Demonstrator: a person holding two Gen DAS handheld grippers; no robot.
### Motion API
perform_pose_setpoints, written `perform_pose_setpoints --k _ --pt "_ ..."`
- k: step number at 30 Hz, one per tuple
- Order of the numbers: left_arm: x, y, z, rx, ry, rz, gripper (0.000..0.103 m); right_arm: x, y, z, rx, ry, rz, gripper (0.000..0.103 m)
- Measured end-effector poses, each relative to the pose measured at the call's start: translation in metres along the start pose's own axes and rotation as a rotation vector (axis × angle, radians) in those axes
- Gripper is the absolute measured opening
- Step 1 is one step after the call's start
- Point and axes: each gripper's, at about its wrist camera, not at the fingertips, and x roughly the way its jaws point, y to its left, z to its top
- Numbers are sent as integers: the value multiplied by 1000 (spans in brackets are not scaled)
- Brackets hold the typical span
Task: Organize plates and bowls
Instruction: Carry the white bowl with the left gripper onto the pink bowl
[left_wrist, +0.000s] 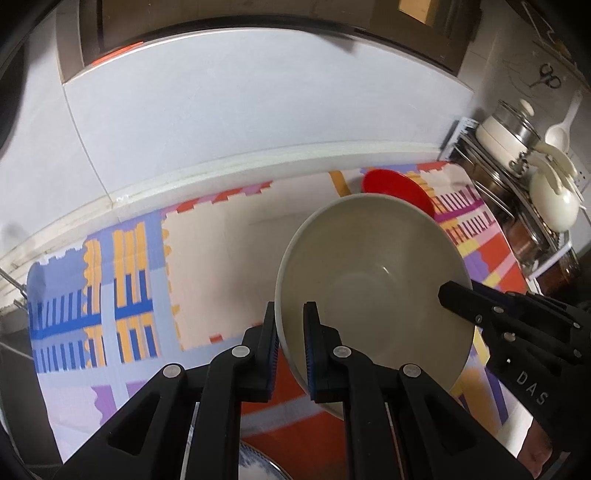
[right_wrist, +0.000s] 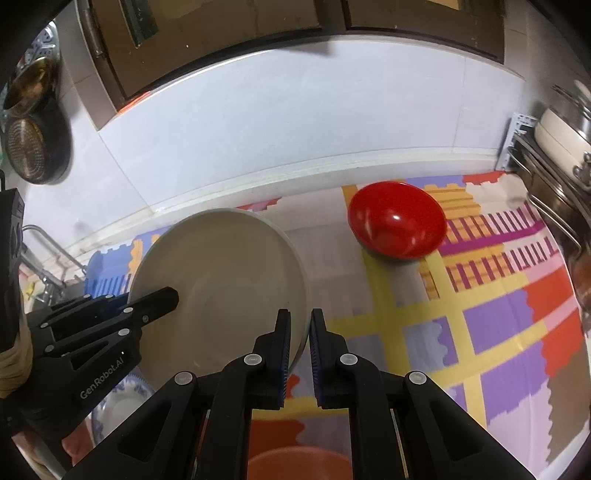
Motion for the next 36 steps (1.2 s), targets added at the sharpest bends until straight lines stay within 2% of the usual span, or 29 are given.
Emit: perform_pose_setpoints --k 6,17,36 --pt "-14 -15 -19 18 -2 -22 14 -27 -4 -22 9 -19 -19 12" --pt "-26 -42 -51 44 24 -42 14 -53 -18 -59 37 -9 -41 12" --pt "-10 -74 -109 63 158 -68 15 -58 -45 -117 67 85 -49 12"
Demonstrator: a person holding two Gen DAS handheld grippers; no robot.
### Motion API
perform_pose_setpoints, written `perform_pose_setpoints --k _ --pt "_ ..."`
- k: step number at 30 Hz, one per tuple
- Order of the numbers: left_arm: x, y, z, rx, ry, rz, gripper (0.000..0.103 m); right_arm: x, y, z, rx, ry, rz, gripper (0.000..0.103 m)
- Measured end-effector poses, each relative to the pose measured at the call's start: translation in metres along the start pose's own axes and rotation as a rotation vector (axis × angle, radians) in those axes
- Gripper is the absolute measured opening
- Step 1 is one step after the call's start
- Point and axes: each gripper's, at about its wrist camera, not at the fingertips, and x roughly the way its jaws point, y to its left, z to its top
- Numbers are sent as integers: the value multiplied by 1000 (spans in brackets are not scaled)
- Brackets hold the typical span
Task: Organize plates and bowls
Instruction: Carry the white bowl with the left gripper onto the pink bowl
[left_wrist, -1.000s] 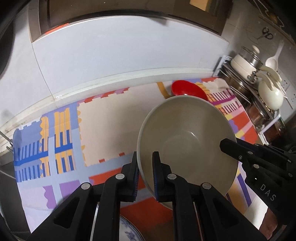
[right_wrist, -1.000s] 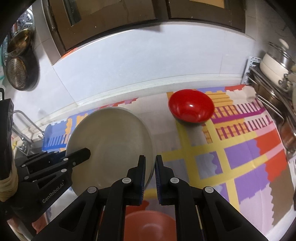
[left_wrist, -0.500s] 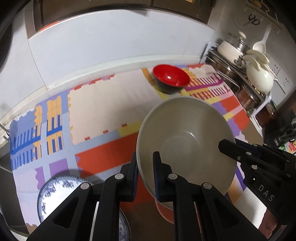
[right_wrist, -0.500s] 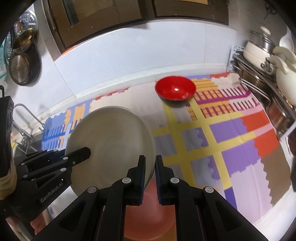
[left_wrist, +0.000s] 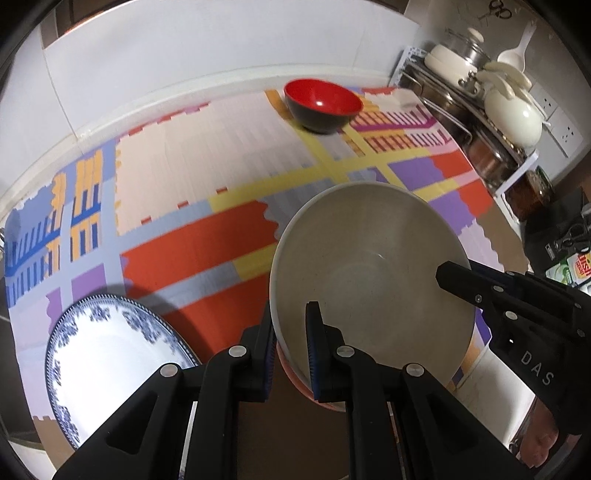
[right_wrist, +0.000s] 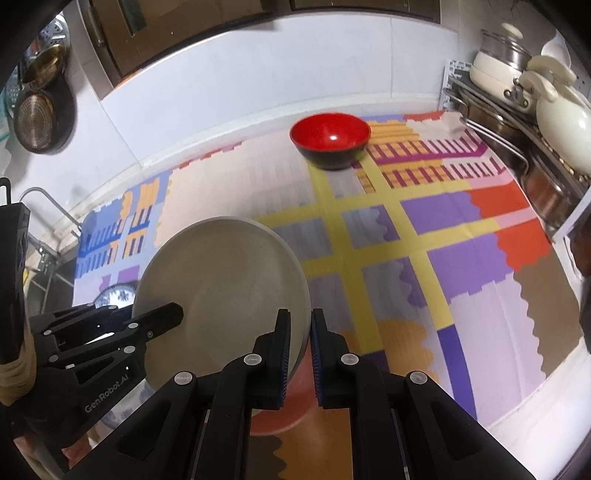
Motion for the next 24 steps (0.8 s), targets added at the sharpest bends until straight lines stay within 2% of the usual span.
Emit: perform_pose_setpoints --k 14,24 --pt "21 -8 -12 5 69 21 18 19 -11 -21 6 82 11 12" --pt "22 -9 -12 11 67 11 23 28 -15 -26 18 113 21 13"
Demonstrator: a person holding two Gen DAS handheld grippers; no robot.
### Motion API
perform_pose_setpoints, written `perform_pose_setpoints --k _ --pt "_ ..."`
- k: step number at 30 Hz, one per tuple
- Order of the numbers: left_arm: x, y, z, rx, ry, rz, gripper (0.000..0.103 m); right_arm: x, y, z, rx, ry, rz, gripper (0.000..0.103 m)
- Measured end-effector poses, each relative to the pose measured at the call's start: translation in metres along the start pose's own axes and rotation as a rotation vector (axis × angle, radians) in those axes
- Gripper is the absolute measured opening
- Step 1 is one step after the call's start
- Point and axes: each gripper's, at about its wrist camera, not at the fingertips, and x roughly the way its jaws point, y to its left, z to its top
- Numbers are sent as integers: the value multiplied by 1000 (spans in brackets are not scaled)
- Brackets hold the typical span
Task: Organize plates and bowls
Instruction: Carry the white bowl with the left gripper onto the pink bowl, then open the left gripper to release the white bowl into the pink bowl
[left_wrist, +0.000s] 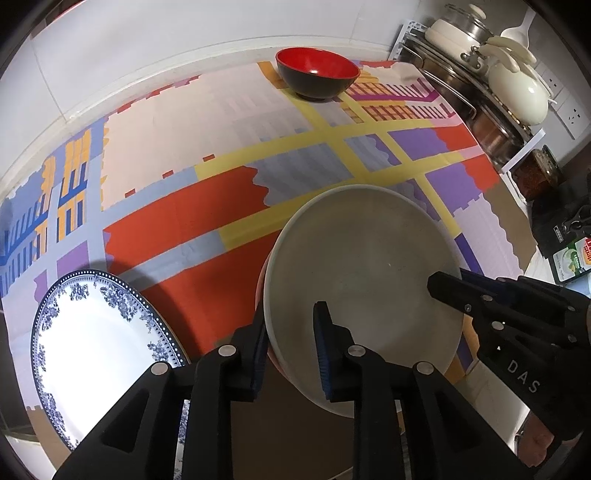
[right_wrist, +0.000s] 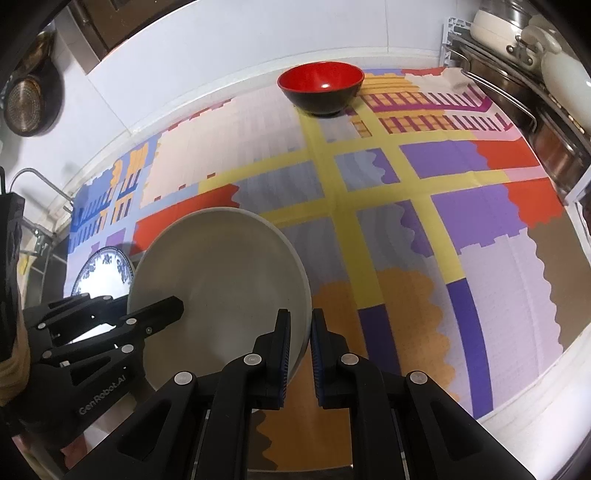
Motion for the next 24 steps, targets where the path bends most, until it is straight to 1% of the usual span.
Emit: perform_pose_setpoints --k 3,5,7,10,15,17,24 --pt "-1 -2 0 9 -4 -2 32 1 0 -1 2 5 1 13" --pt "-4 -4 0 18 -16 18 45 2 -1 -1 2 11 8 13" --pt "-7 -5 0 24 -27 23 48 4 -1 -2 4 26 16 14" --pt "-11 -4 1 19 -38 18 50 4 -2 -2 8 23 14 17" --pt "-19 -2 3 16 -61 16 50 -3 -1 -2 11 -3 17 19" --pt "-21 -1 4 13 -65 18 51 -7 0 -1 10 -14 17 22" --pt "-30 -1 12 20 -96 26 51 -17 2 6 -3 -50 13 22"
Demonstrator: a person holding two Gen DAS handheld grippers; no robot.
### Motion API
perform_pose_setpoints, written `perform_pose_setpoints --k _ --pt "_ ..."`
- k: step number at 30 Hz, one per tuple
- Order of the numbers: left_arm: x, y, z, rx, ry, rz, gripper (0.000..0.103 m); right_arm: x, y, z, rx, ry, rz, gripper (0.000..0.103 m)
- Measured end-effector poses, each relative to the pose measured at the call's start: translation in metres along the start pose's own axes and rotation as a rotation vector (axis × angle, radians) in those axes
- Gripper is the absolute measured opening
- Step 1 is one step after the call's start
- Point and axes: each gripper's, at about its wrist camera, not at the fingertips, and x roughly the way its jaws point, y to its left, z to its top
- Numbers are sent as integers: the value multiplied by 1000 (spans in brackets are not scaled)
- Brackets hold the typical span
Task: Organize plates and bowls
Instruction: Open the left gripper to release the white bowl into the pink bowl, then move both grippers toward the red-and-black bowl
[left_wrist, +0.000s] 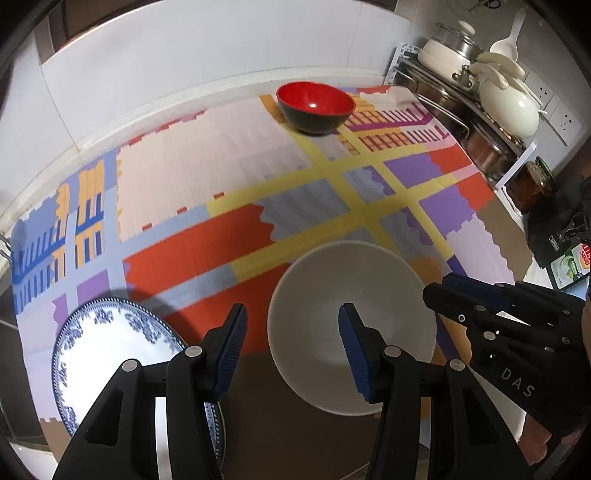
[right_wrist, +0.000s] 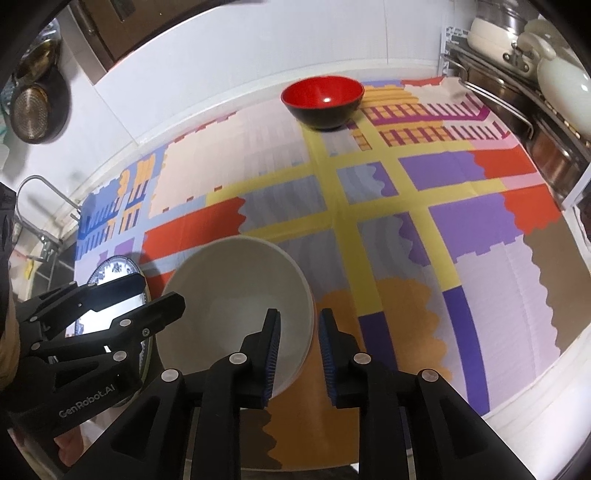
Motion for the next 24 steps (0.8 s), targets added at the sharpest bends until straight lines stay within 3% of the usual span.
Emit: perform_pose_setpoints --k 24 --pt "-16 10 71 43 -136 69 57 -18 -3 65 -5 -151 -27 22"
